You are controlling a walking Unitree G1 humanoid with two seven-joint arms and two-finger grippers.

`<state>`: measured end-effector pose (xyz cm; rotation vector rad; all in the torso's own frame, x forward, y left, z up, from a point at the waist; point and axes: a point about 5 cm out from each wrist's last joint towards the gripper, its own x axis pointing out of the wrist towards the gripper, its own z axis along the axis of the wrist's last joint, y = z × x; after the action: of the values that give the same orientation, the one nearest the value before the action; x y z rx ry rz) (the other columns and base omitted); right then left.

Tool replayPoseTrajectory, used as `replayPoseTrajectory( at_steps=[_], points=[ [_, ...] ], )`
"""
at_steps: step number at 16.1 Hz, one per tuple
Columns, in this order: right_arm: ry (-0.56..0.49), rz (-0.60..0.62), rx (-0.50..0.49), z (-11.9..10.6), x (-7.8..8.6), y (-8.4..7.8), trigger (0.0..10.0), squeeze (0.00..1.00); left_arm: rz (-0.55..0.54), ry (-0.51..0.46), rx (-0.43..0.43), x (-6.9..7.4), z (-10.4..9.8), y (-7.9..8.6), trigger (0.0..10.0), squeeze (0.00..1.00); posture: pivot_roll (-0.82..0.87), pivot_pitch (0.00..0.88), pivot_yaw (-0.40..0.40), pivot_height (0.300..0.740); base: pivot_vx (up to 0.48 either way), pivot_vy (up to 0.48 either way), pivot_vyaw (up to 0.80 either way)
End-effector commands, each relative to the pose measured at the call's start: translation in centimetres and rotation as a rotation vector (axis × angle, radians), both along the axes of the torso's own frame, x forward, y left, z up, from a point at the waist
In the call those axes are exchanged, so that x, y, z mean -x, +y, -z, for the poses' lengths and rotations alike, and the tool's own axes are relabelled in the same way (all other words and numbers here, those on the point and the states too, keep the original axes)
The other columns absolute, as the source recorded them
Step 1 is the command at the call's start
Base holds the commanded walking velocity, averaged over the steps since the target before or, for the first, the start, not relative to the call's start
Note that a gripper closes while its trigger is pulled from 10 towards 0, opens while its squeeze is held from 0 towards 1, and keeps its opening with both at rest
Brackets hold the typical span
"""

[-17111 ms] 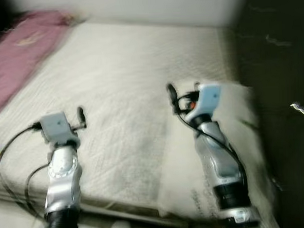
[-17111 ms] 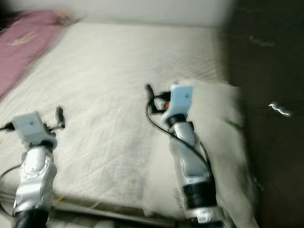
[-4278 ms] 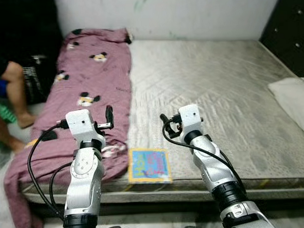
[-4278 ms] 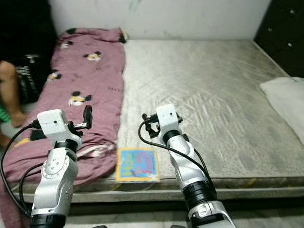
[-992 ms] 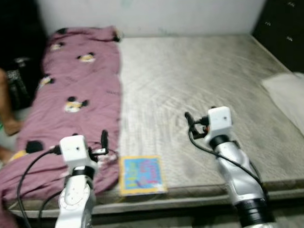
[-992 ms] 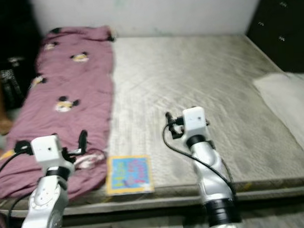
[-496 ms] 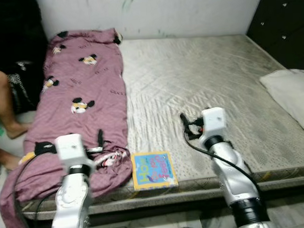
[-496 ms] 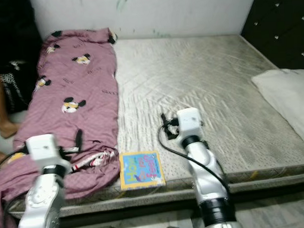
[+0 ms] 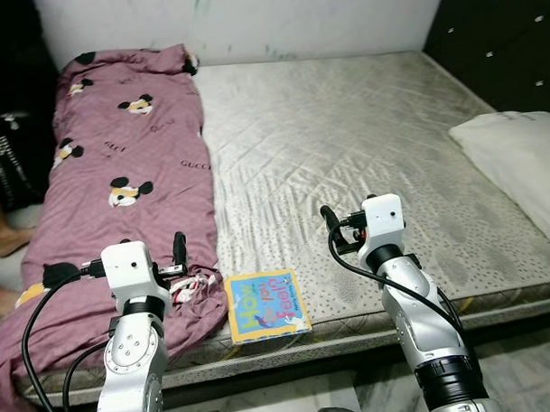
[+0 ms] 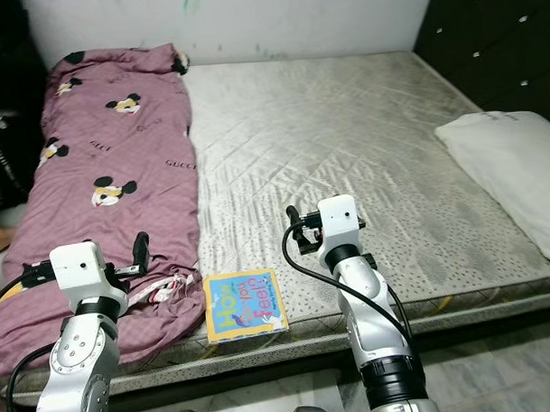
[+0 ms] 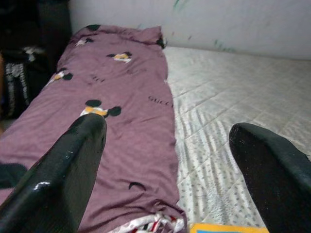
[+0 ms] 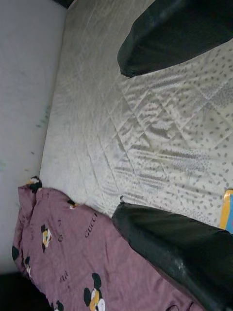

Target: Clean up the room

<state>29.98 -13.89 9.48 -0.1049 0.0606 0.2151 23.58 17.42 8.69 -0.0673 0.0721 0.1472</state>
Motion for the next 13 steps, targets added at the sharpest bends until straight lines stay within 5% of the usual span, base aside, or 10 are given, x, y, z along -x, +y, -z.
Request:
replayPoseTrajectory(
  at_steps=[1,5,13],
  points=[
    [0.009,-0.006,-0.002,0.01,-0.06,0.13,10.0,0.0,-0.002,0.013,-0.002,-0.04,0.06,0.06,10.0,0.0,-0.03,0.0,-0.012,0.74,0.0,0.0,0.0],
    [0.016,-0.005,0.004,0.12,0.08,0.04,10.0,0.0,0.009,0.016,0.019,-0.1,0.17,-0.11,10.0,0.0,-0.03,0.0,-0.012,0.74,0.0,0.36,-0.24],
    [0.019,-0.012,0.013,0.1,-0.03,0.15,10.0,0.0,0.01,0.009,0.009,-0.17,-0.07,-0.2,10.0,0.0,-0.03,0.0,-0.017,0.74,0.0,0.0,0.0]
  ],
)
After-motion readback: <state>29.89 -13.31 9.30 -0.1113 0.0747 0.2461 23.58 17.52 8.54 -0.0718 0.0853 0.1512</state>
